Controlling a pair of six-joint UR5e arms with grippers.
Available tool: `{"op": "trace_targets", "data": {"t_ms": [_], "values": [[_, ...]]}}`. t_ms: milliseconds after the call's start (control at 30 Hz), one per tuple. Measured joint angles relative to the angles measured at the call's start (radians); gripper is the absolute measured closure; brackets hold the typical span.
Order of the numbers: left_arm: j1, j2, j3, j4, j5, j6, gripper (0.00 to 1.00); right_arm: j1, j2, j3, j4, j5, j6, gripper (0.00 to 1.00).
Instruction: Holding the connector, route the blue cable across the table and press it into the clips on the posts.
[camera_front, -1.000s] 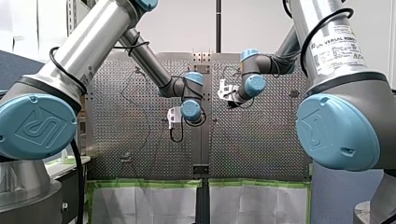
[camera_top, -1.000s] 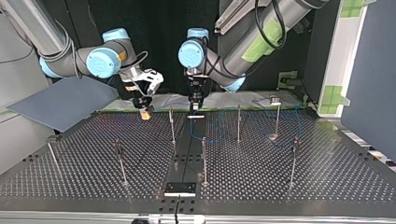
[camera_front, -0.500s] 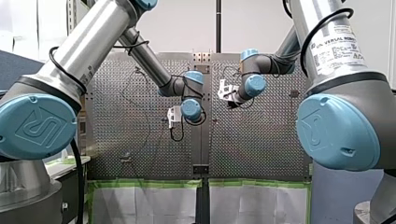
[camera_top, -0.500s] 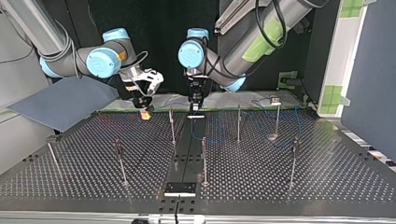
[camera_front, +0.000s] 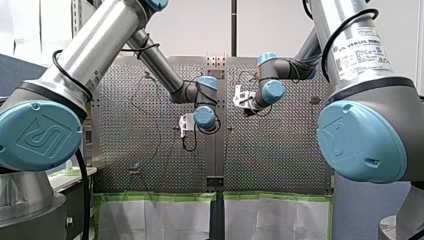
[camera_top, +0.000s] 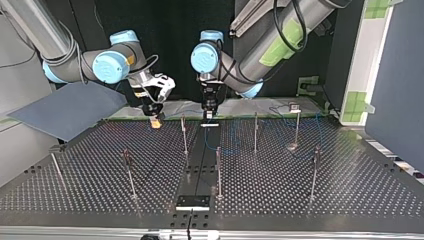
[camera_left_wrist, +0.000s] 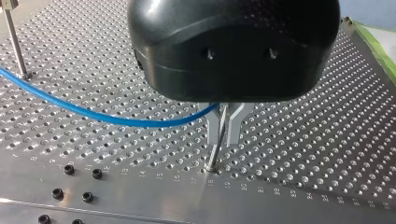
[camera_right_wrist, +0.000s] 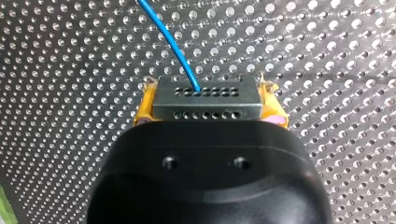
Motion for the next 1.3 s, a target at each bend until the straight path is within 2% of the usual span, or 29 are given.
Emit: {"op": "trace_targets", "data": {"t_ms": [200,300,433,633,733,1133,1200,1233,1300], "values": [[-0.004,0.004,0.002,-0.004,-0.004,-0.002,0.87,0.002,0.002,0.002,0.002,0.000,-0.002,1.00],[-0.021,0.020,0.004,-0.021,-0.021,-0.005,0.87,0.013,0.014,0.009,0.014,0.001,-0.014,1.00],[-0.037,0.033,0.004,-0.052,-0.052,-0.006,0.87,0.024,0.044,0.013,0.045,0.001,-0.045,1.00],[-0.041,0.036,0.005,-0.073,-0.076,-0.006,0.87,0.026,0.060,0.014,0.072,0.002,-0.096,1.00],[-0.041,0.036,0.005,-0.075,-0.078,-0.006,0.87,0.026,0.061,0.014,0.074,0.002,-0.108,1.00],[-0.043,0.034,0.010,-0.075,-0.080,-0.011,0.87,0.024,0.054,0.008,0.080,0.004,-0.114,1.00],[-0.046,0.041,0.011,-0.072,-0.080,-0.015,0.87,0.026,0.042,0.004,0.086,0.008,-0.108,1.00],[-0.046,0.046,0.011,-0.067,-0.079,-0.016,0.84,0.028,0.033,0.002,0.087,0.011,-0.102,1.00],[-0.043,0.056,0.012,-0.054,-0.071,-0.019,0.84,0.032,0.020,0.003,0.085,0.012,-0.090,1.00]]}}
